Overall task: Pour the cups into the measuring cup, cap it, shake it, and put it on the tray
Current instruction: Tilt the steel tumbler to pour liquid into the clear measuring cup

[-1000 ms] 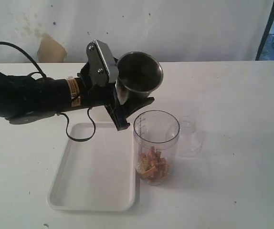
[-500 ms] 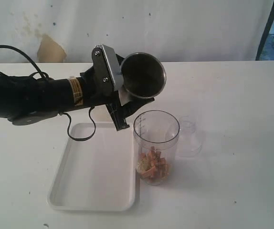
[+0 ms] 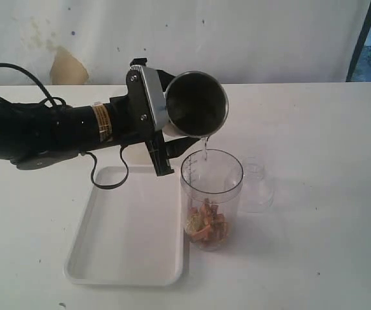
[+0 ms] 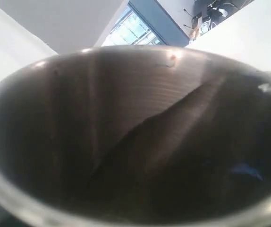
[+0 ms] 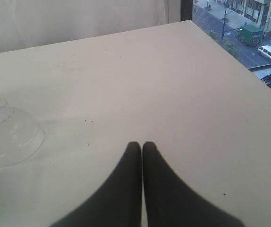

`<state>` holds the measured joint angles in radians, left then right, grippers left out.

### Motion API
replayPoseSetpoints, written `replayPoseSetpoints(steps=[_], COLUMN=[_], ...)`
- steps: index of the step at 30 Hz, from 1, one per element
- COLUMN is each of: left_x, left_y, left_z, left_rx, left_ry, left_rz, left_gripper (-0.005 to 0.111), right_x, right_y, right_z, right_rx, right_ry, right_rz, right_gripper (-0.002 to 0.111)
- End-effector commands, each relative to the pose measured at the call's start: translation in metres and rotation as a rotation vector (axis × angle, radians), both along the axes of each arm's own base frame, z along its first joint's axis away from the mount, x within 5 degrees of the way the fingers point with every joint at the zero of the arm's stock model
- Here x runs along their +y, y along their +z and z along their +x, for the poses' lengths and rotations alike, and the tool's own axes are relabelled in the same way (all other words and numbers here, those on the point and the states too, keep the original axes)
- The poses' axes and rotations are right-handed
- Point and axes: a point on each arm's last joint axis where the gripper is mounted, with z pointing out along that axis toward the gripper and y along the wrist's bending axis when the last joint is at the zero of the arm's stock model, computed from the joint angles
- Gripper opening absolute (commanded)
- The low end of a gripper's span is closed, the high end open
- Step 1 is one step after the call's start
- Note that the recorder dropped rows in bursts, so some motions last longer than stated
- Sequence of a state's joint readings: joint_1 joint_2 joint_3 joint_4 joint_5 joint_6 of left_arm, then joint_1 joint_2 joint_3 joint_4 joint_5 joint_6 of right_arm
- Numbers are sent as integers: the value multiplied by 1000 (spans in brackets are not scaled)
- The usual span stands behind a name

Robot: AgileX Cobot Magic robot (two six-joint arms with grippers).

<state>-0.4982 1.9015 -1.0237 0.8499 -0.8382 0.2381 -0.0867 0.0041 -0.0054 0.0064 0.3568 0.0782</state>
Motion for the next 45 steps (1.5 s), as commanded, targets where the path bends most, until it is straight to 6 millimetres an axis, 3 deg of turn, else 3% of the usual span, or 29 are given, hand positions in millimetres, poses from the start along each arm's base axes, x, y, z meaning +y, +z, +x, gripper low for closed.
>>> replayPoseSetpoints(steps=[1,29,45], left_x=[-2,-3,0], left_y=[16,22,28], left_z=[0,-3,3], left_rx=[-76,-349,-478], left_ry=[-13,-59,14], left_rz=[-62,-1,25], left_gripper=[0,0,0], right_x=[0,0,0], right_y=[-1,-1,-1], right_z=[0,0,0], right_rx=[-6,-6,-6], right_ry=[-3,-3,-3], right_rz=[5,5,5], right_gripper=[0,0,0])
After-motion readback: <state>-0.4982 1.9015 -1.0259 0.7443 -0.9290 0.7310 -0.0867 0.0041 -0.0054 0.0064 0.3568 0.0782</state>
